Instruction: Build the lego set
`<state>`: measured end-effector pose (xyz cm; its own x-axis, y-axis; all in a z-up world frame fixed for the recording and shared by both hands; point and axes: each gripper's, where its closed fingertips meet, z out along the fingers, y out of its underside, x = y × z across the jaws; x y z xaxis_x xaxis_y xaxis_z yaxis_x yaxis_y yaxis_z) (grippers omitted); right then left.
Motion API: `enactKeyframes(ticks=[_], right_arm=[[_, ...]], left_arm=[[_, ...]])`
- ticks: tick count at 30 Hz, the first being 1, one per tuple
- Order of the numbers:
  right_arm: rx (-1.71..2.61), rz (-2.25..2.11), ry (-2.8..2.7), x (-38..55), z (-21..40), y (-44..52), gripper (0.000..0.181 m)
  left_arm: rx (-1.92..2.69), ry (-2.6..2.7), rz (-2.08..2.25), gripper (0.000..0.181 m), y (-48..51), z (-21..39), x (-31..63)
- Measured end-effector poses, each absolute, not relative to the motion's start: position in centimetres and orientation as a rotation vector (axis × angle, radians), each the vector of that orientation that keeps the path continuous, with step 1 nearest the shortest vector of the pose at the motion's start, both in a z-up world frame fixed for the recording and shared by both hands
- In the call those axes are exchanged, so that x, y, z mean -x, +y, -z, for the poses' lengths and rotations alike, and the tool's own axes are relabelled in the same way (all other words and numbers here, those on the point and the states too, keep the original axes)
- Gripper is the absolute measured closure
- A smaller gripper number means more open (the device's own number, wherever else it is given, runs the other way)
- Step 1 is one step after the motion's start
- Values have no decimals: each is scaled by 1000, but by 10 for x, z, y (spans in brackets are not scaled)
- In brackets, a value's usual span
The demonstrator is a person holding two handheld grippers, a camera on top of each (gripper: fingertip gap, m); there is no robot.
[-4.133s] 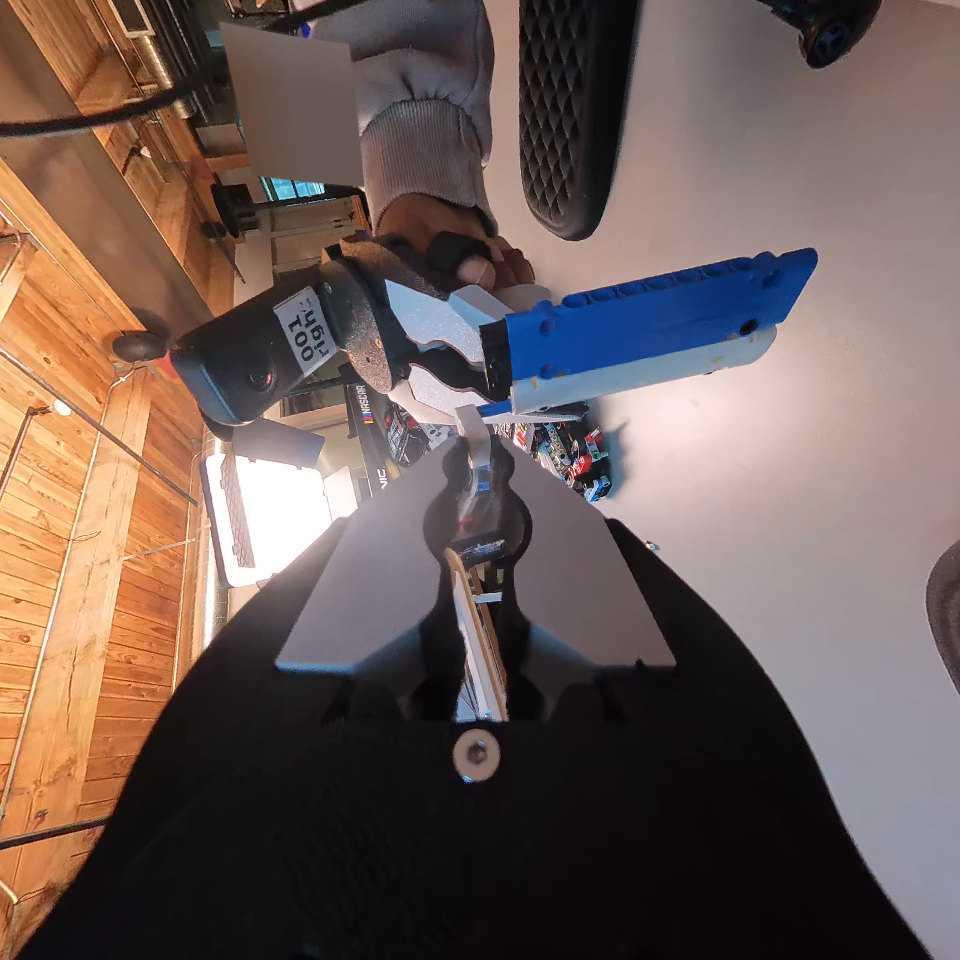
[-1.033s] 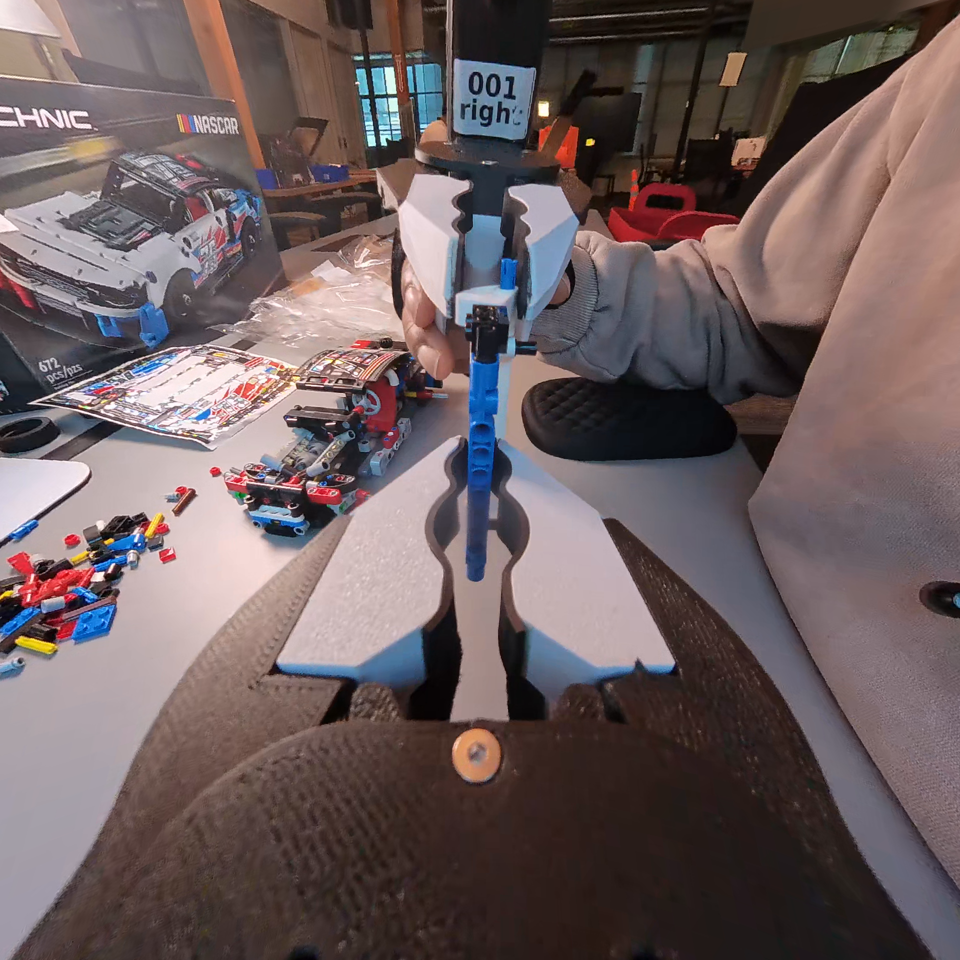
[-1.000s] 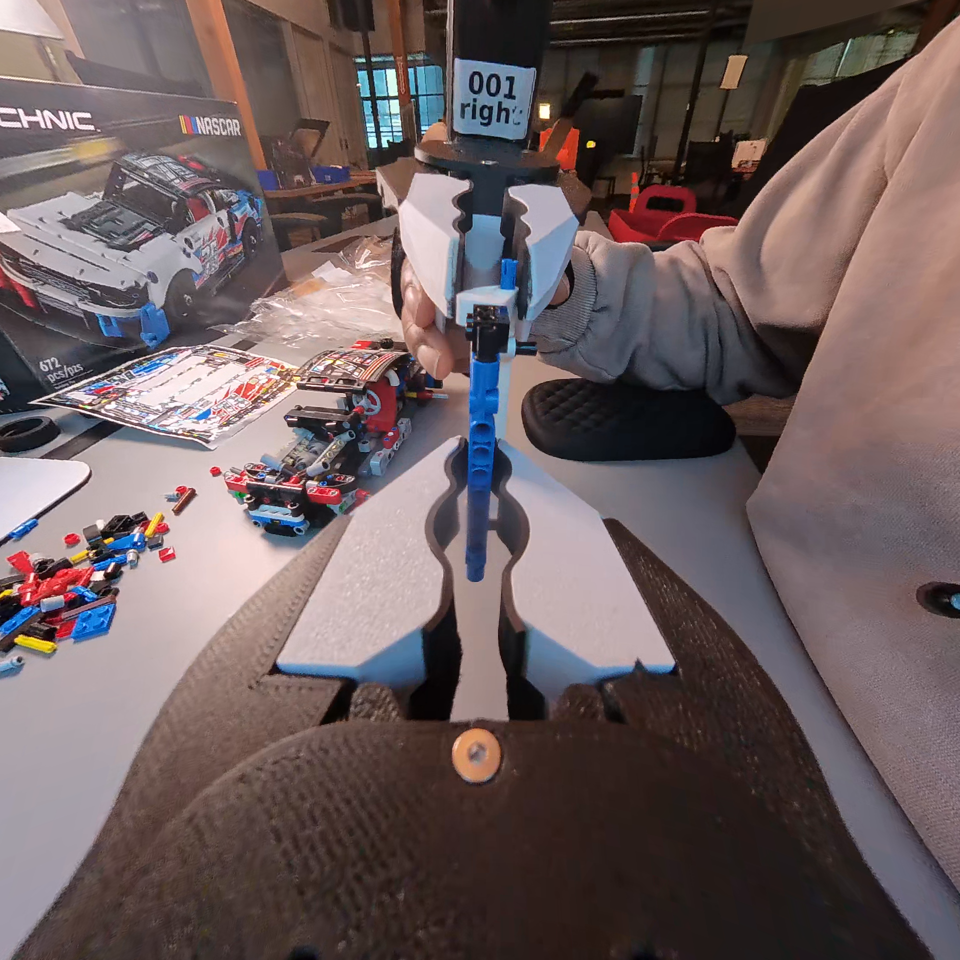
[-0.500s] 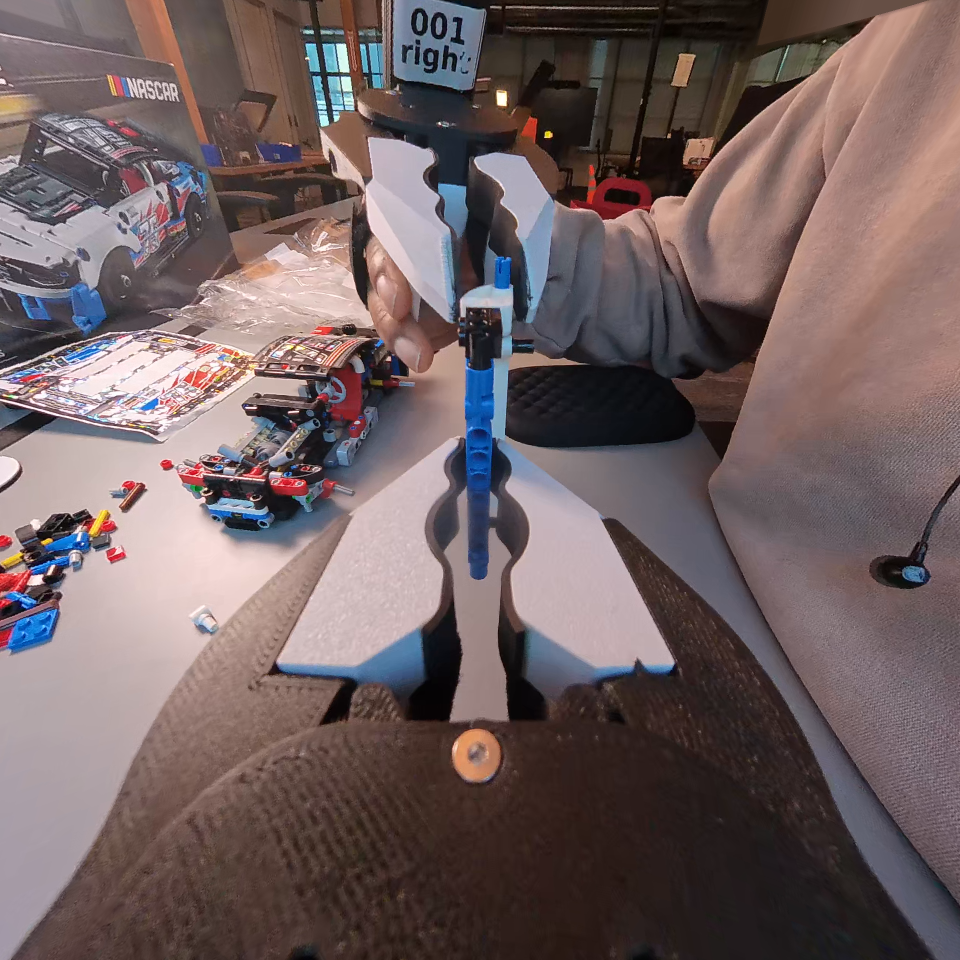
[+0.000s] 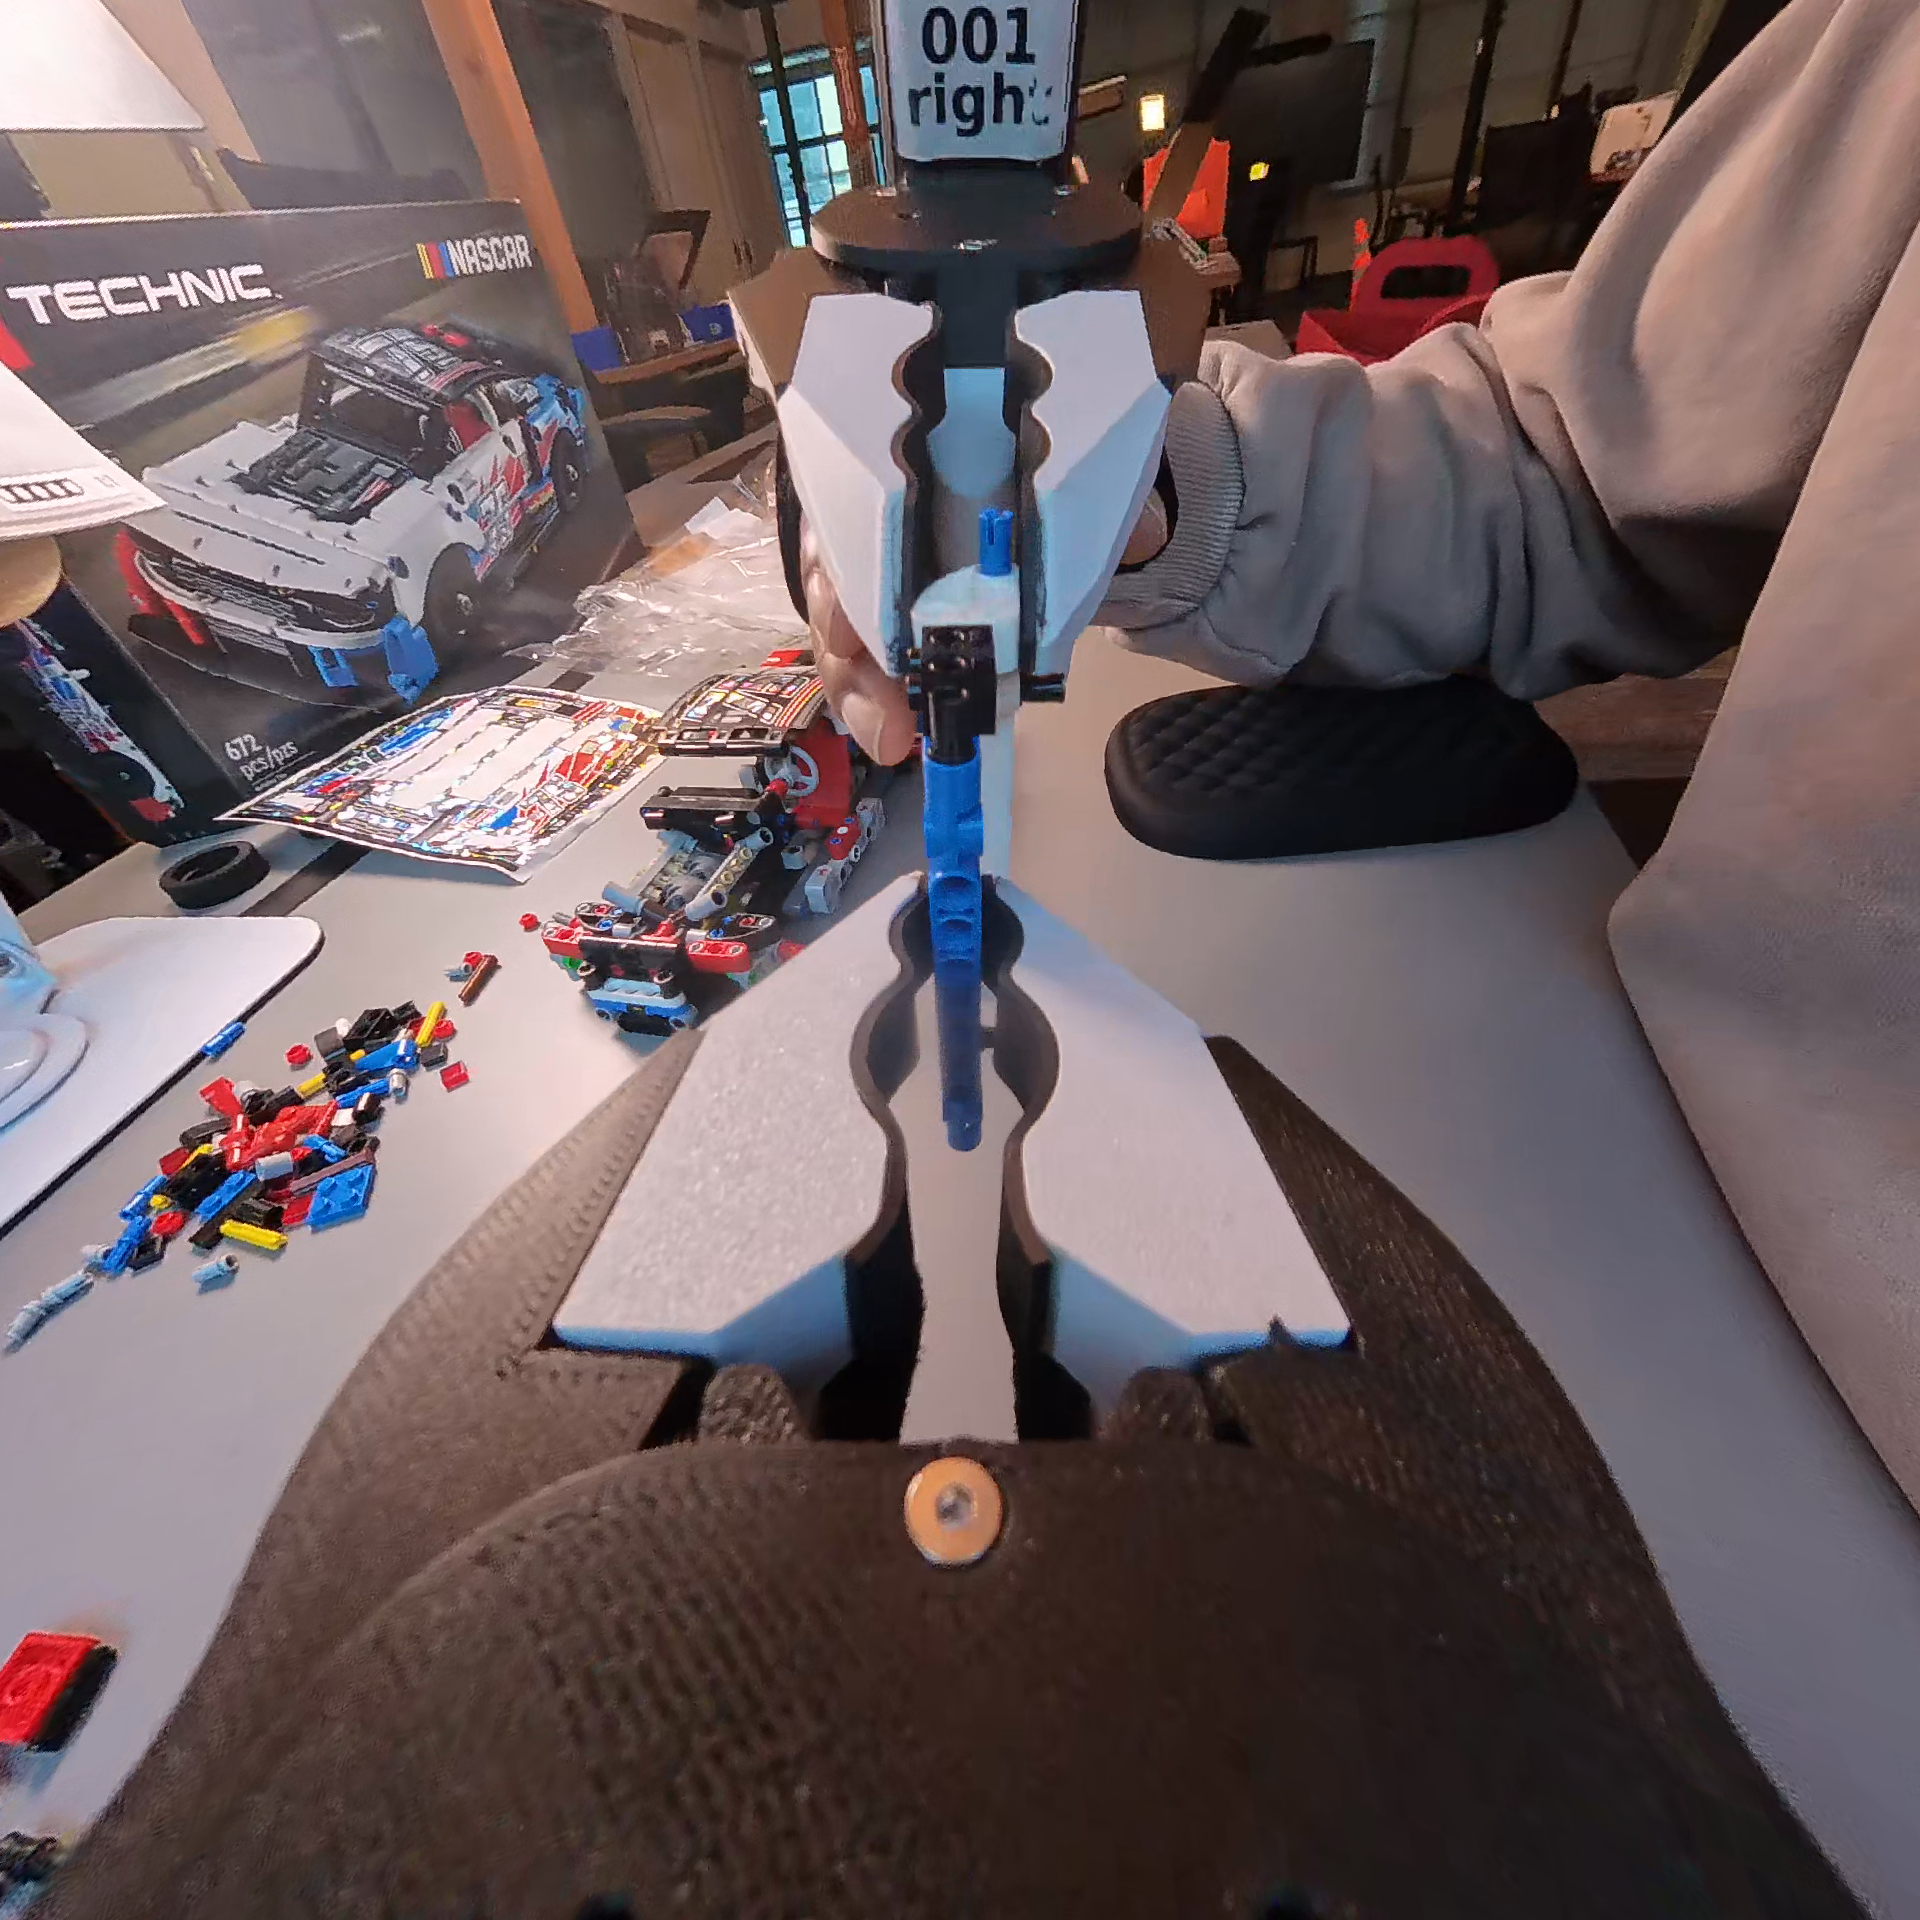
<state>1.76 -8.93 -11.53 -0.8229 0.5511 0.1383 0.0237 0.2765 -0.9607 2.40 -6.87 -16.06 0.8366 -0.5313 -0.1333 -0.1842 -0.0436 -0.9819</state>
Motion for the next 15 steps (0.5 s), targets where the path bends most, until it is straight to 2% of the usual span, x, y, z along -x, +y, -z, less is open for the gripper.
enactKeyframes(ticks=[15], right_arm=[[459,-1575,-2174,-23,120,-97,168]], left_arm=[[1629,625,298,176,-74,165,-29]])
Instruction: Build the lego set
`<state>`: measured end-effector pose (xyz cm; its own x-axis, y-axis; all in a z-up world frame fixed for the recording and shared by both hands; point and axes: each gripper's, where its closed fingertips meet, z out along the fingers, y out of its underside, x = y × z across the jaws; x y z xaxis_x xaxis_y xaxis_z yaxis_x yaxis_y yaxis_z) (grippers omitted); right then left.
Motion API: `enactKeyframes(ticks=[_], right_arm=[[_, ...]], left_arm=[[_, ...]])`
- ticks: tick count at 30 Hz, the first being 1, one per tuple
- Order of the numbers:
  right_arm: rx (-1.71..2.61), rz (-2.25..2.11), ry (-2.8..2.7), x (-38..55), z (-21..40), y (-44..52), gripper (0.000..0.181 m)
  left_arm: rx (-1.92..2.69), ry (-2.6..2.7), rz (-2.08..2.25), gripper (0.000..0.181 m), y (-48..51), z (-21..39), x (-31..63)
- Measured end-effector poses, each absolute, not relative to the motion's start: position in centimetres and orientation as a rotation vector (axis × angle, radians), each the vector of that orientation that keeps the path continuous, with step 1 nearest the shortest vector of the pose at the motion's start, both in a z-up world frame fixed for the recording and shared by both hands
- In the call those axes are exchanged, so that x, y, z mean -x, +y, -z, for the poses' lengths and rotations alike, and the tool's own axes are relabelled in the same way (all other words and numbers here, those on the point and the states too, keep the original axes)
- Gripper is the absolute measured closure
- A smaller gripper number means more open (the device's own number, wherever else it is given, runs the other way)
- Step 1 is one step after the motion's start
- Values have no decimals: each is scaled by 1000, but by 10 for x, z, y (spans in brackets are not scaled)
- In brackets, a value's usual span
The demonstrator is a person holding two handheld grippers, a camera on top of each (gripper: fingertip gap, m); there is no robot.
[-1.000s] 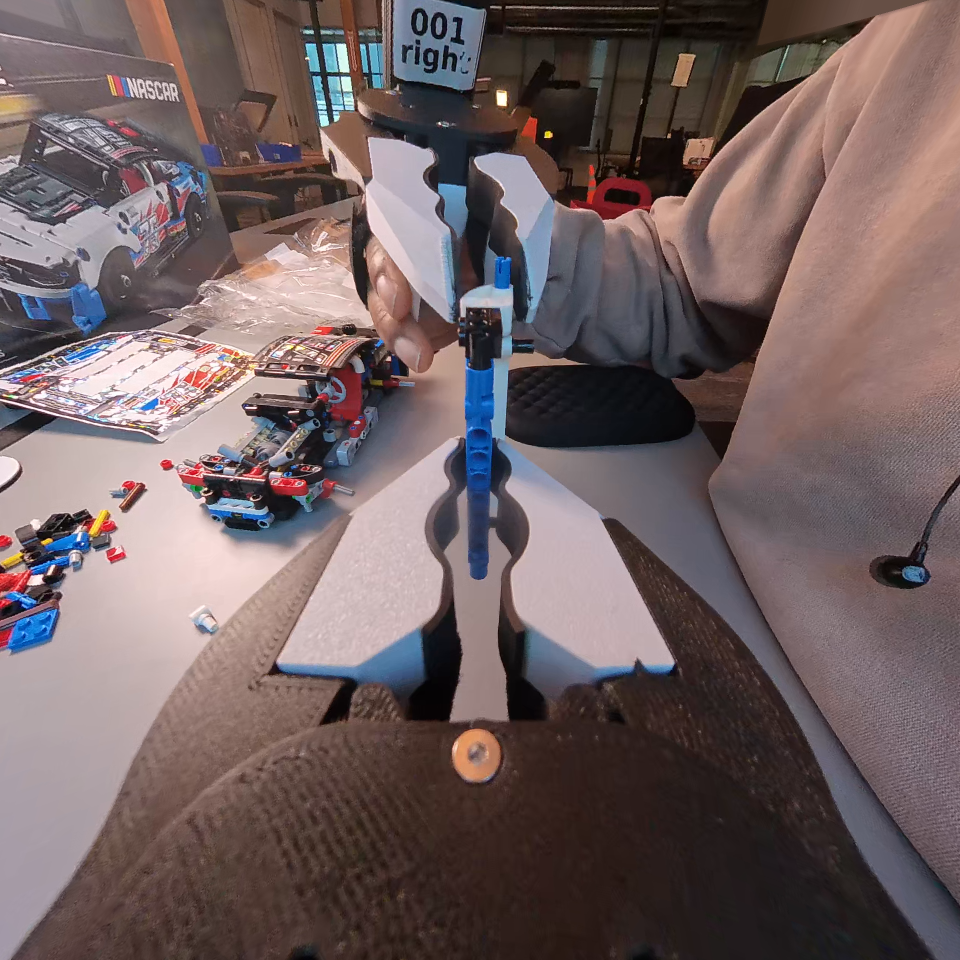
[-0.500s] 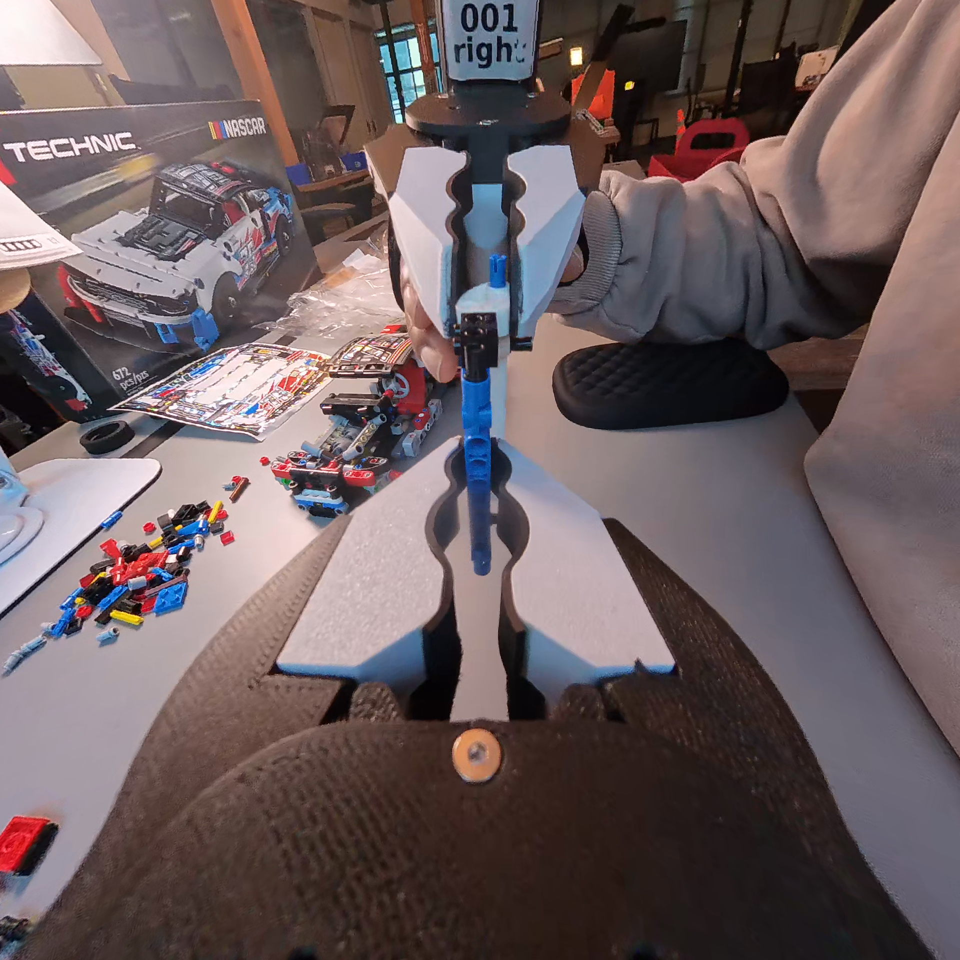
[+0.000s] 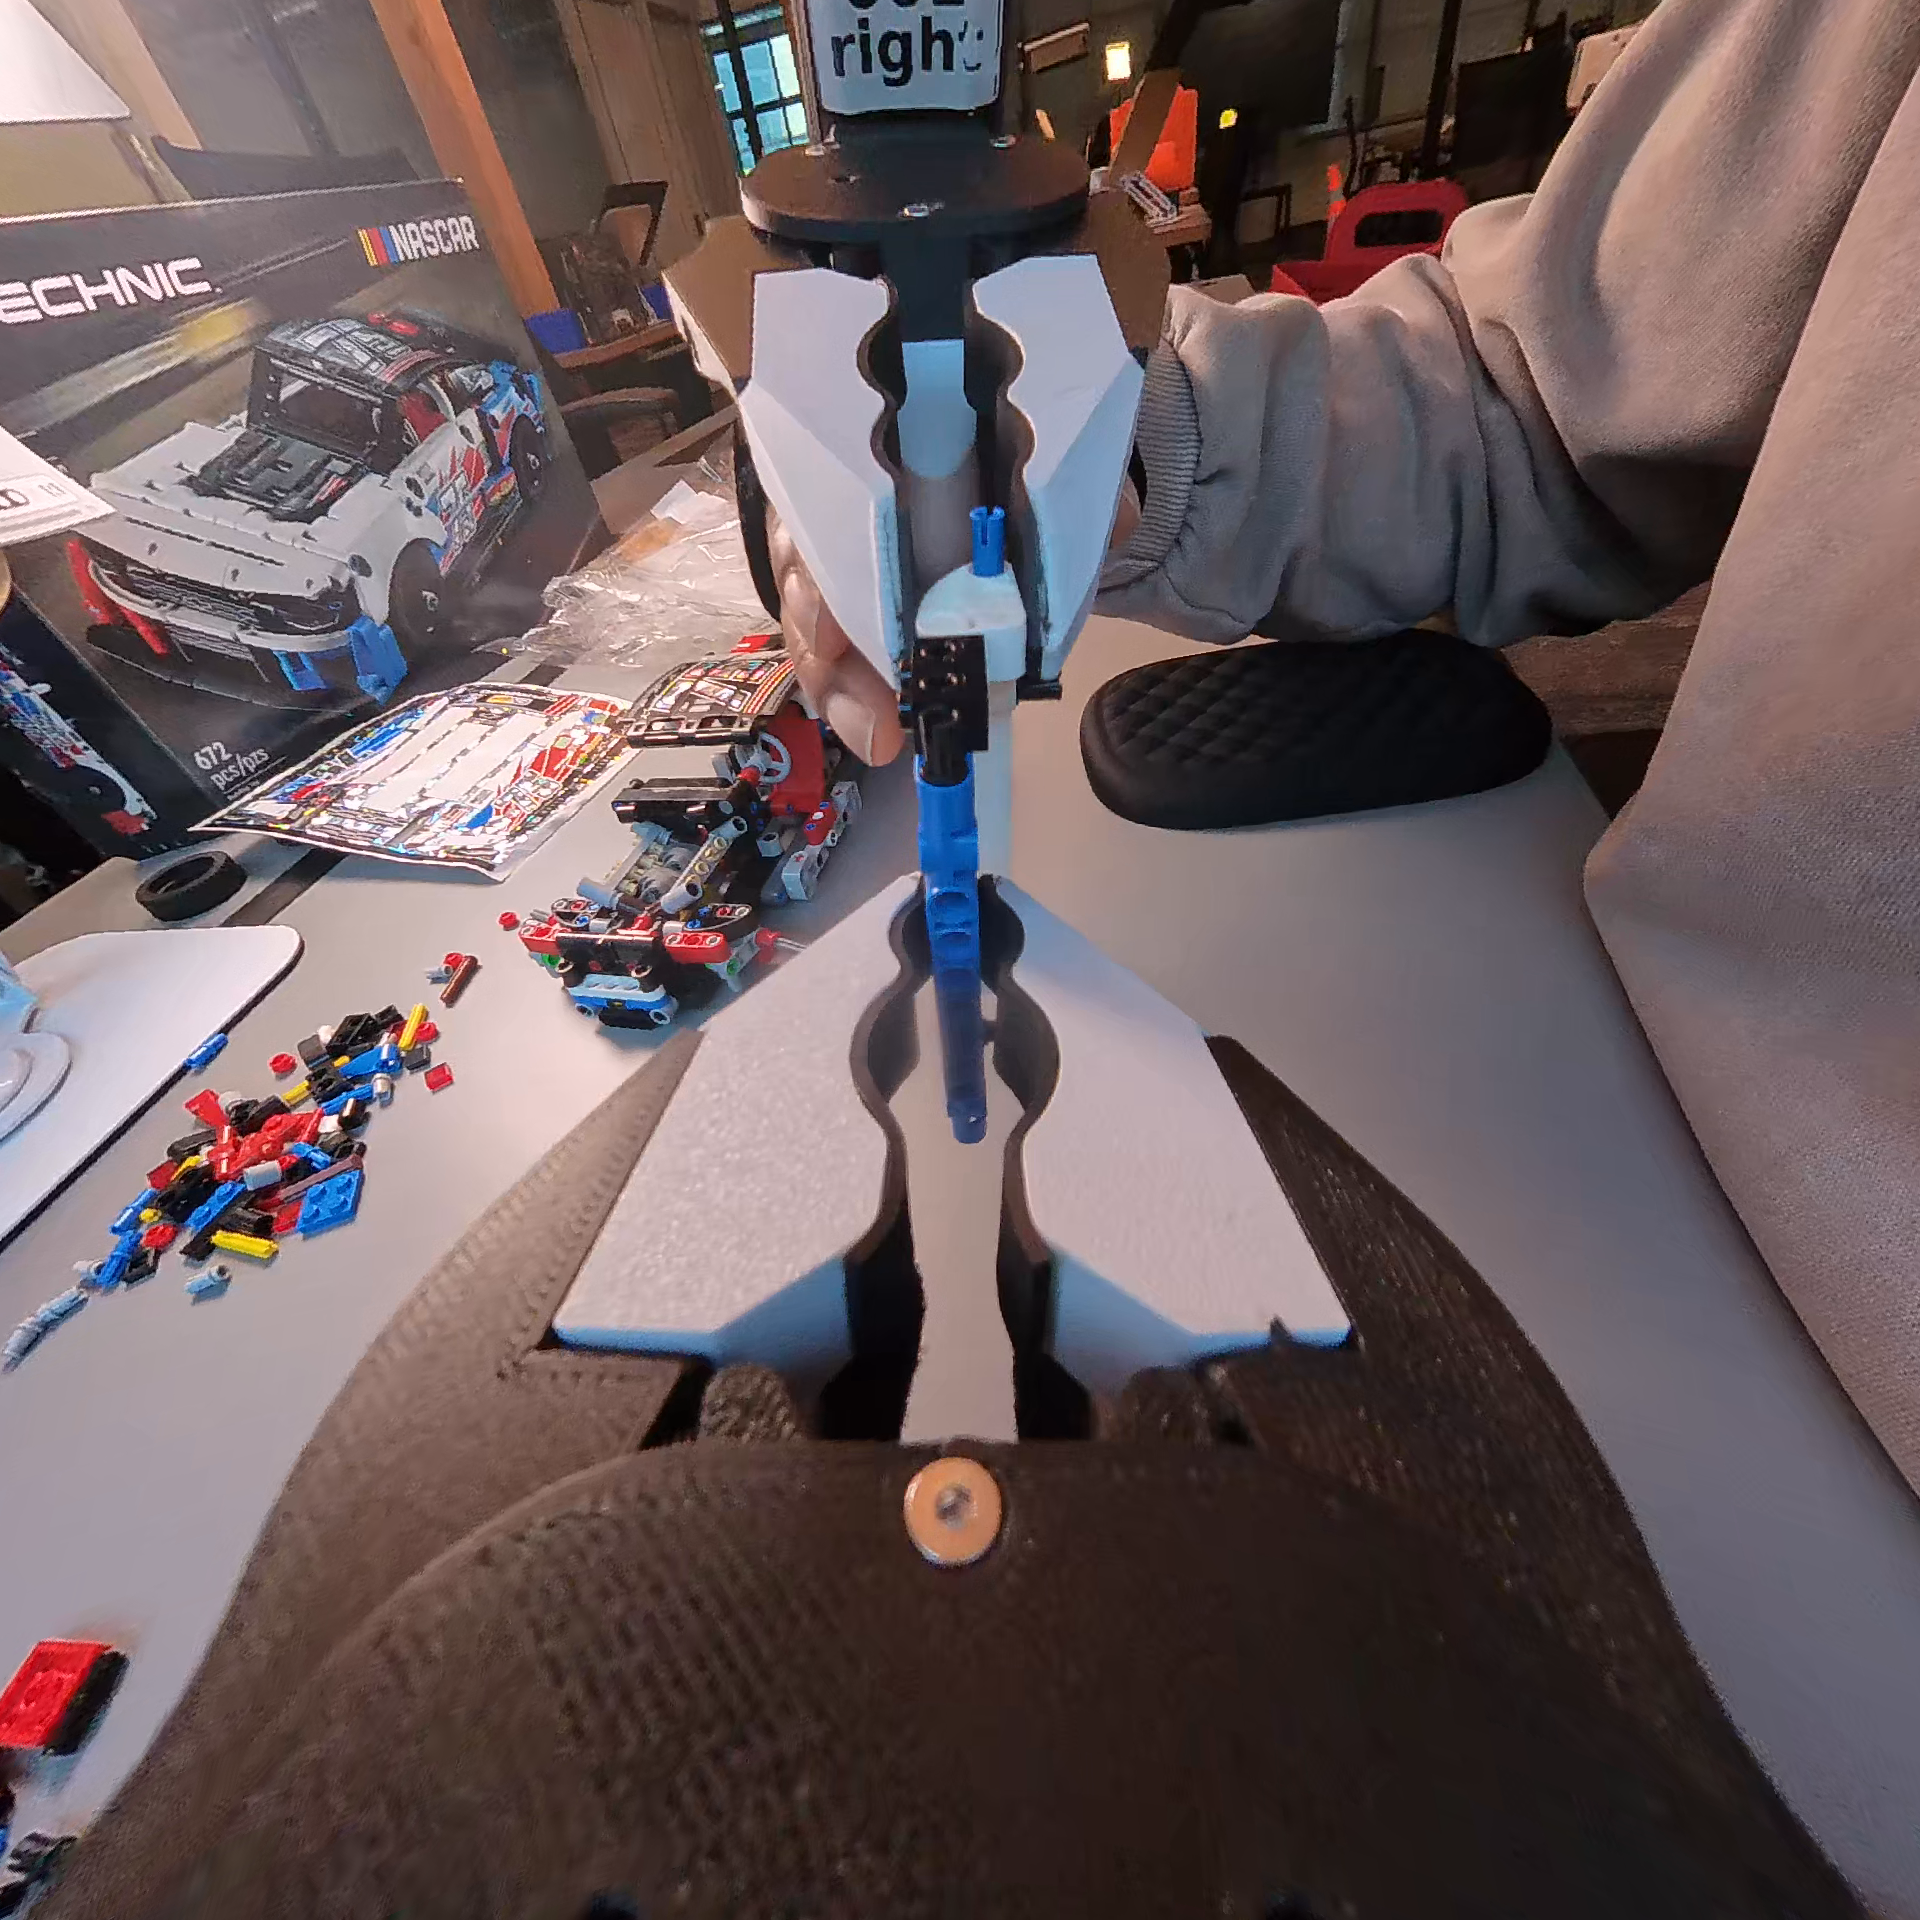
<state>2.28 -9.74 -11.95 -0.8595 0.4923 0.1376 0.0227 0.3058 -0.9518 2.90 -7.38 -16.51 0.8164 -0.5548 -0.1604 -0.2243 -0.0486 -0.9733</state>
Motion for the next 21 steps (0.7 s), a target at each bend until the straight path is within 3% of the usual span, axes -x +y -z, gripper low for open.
enactKeyframes(ticks=[14,18,21], right_arm=[[461,-1585,-2184,-23,121,-100,168],[530,-1614,-2138,-21,116,-92,137],[700,-1595,-2001,-14,122,-72,136]], left_arm=[[1634,627,293,176,-75,166,-29],[1616,546,230,176,-69,161,-17],[1615,443,221,176,-66,157,-6]])
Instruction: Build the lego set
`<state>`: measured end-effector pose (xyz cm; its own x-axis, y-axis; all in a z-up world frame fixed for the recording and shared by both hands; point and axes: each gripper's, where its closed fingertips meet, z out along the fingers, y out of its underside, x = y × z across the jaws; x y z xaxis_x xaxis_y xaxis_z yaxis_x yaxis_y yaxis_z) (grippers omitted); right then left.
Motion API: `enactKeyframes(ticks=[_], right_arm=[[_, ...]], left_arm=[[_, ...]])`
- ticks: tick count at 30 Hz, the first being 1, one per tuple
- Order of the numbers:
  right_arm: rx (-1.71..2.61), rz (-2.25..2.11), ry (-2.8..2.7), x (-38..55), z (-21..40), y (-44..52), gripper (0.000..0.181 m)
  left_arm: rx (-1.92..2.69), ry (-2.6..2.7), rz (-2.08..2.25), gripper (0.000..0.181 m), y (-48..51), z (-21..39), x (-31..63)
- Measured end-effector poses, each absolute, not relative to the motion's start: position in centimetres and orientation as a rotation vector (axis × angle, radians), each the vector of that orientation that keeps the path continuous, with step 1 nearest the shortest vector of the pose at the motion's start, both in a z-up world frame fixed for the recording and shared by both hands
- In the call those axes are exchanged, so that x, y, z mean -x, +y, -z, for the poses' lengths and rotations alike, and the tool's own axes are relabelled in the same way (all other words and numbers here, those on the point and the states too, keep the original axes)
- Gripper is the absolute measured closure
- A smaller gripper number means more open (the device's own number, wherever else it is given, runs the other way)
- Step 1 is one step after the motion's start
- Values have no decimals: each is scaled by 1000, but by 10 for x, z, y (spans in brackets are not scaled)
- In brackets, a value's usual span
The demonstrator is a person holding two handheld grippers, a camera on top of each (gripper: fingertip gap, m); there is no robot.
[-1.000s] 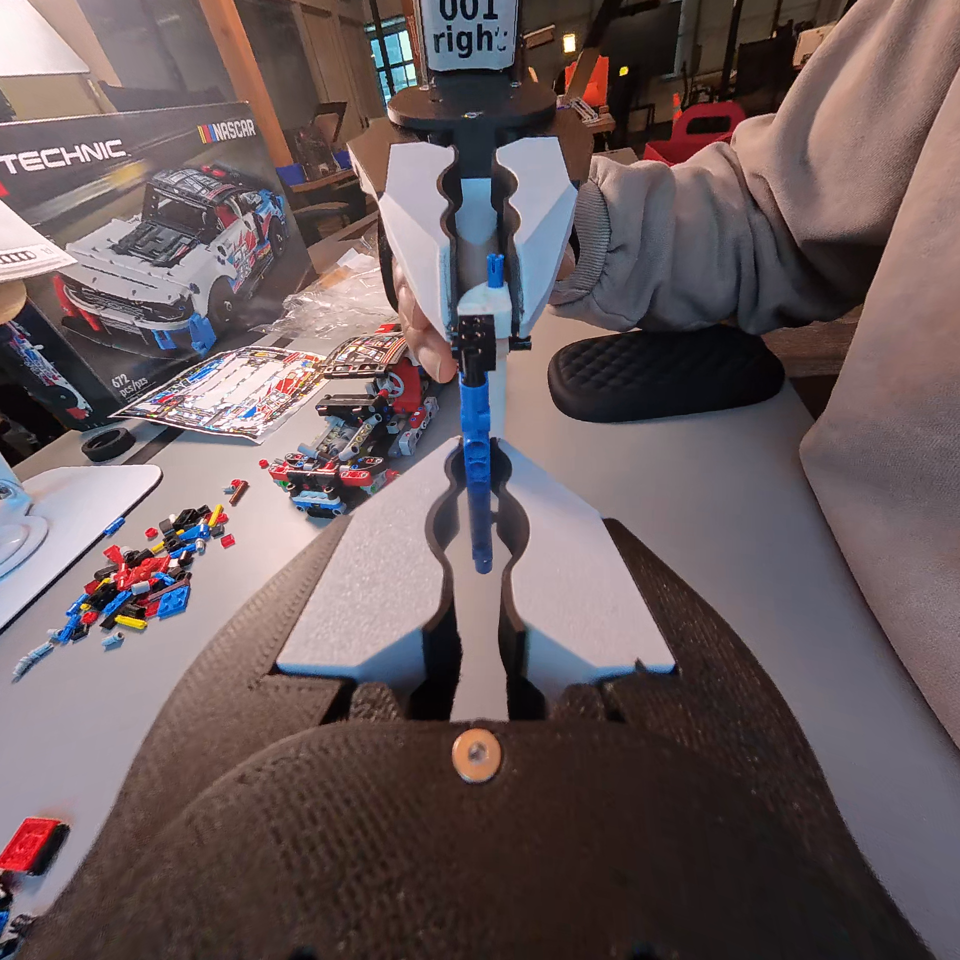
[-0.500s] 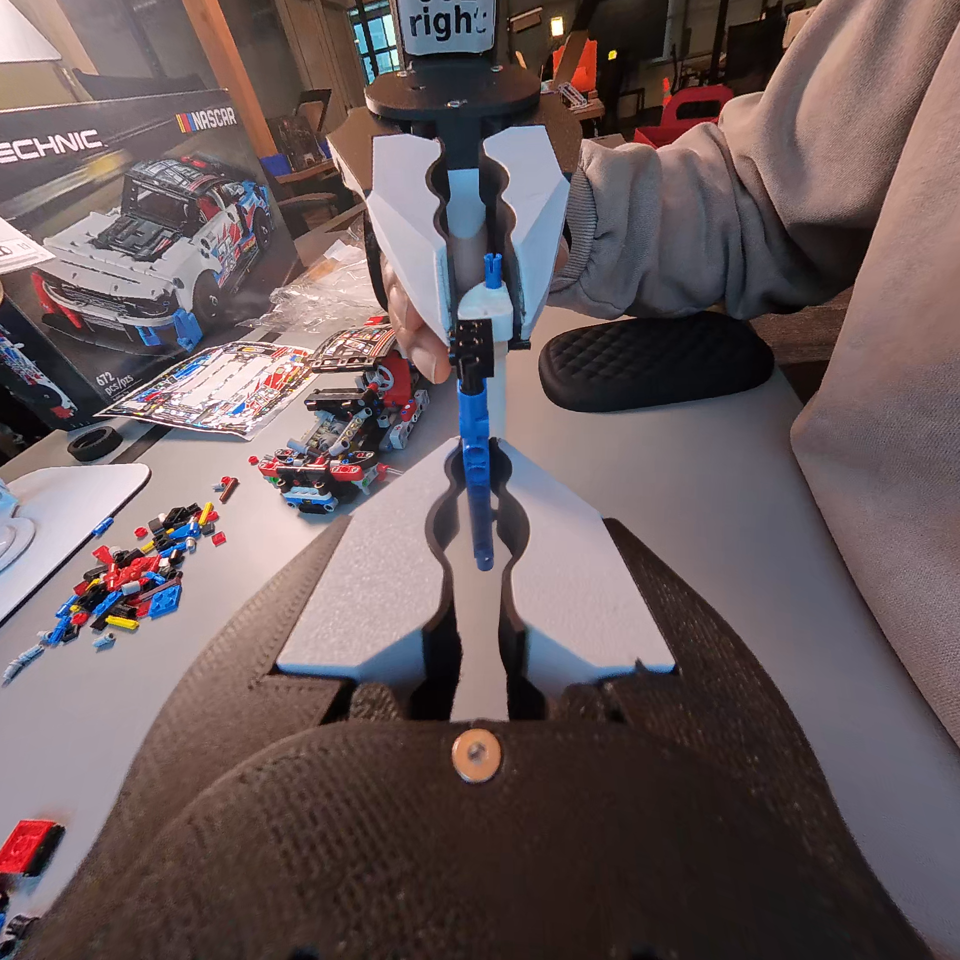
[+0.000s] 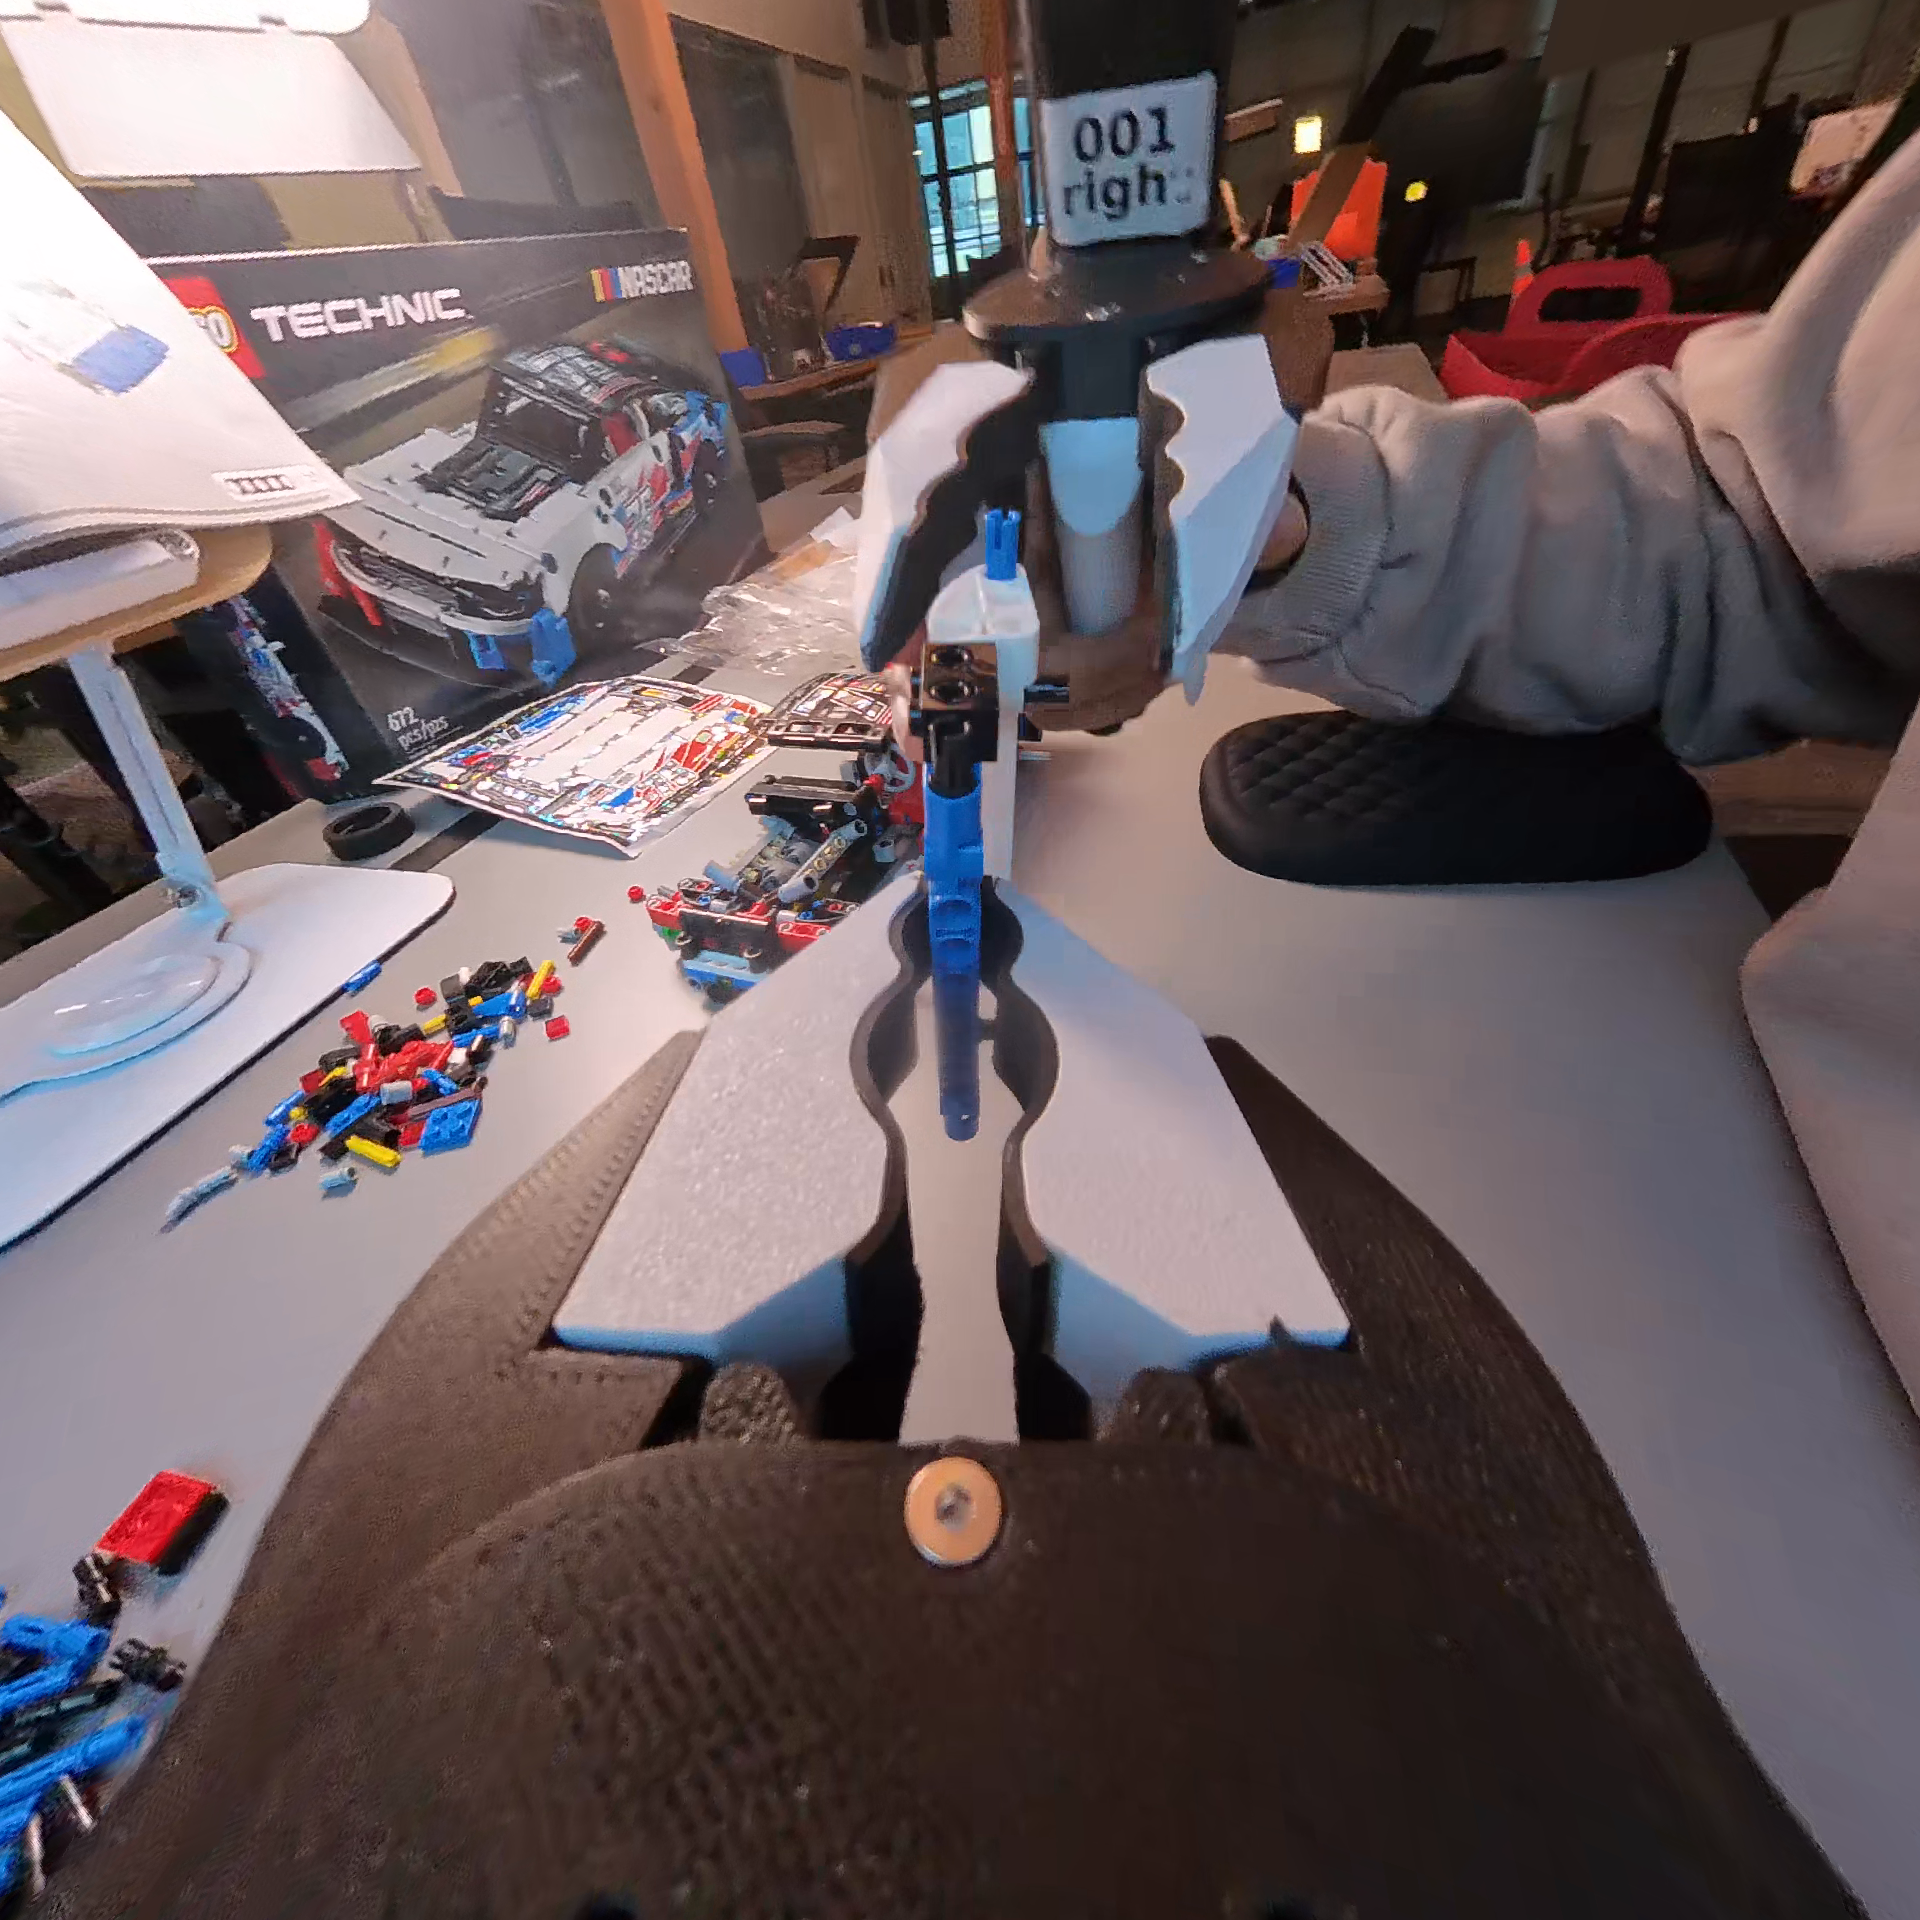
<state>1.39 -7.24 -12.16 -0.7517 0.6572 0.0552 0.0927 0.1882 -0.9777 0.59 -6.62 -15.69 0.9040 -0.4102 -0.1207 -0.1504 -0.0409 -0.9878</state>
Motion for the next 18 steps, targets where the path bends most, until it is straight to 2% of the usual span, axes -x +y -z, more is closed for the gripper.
enactKeyframes(ticks=[3,7,10,12,13,15,18], right_arm=[[871,-1514,-1861,-7,142,-61,143],[1035,-1465,-1731,0,148,-50,160],[1033,-1435,-1777,1,151,-52,162],[996,-1420,-1834,-2,148,-52,172],[981,-1456,-1883,-6,144,-52,179],[987,-1609,-2183,-26,145,-59,179],[953,-1578,-2544,-40,148,-46,179]], left_arm=[[1617,308,261,176,-60,154,1],[1615,184,334,176,-52,152,-2],[1616,84,354,176,-47,151,-5],[1597,69,357,176,-48,147,-8],[1569,121,396,174,-51,143,-15],[1533,279,523,157,-63,136,-40],[1524,403,543,146,-73,134,-50]])
